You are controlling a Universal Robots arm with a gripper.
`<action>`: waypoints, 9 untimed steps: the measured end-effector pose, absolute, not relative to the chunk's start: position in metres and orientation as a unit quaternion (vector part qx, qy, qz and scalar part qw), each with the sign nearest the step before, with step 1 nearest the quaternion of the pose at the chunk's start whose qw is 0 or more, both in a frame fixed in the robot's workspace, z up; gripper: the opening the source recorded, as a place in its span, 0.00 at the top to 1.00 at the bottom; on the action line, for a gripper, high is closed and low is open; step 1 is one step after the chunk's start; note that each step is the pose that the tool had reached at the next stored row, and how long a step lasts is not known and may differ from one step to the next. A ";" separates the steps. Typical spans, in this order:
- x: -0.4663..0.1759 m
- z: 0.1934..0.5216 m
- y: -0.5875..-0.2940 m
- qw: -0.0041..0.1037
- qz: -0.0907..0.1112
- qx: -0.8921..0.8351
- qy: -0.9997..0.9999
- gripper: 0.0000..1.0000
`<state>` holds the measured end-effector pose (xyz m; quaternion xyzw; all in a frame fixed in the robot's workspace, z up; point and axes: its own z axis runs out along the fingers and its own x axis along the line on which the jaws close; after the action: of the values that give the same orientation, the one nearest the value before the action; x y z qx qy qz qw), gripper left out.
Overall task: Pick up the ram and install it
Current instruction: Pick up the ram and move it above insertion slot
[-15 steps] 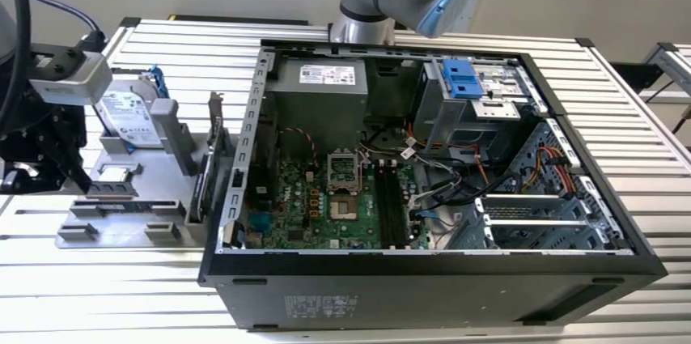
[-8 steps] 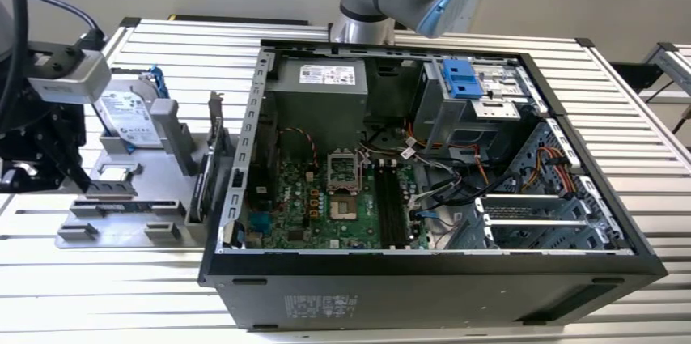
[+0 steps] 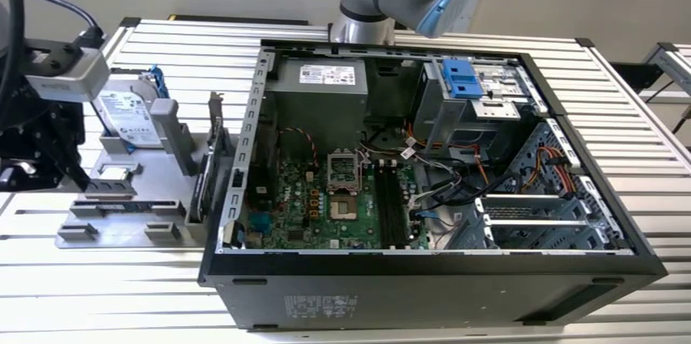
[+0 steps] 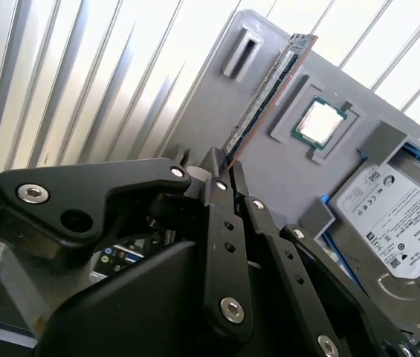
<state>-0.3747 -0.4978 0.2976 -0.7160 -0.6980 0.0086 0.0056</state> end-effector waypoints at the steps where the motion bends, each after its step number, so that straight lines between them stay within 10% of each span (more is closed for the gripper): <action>1: -0.375 0.298 -0.498 0.006 0.009 -0.716 -0.698 1.00; 9: -0.375 0.301 -0.498 0.006 0.009 -0.718 -0.696 1.00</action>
<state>-0.3747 -0.4979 0.3008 -0.7180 -0.6960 0.0086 0.0056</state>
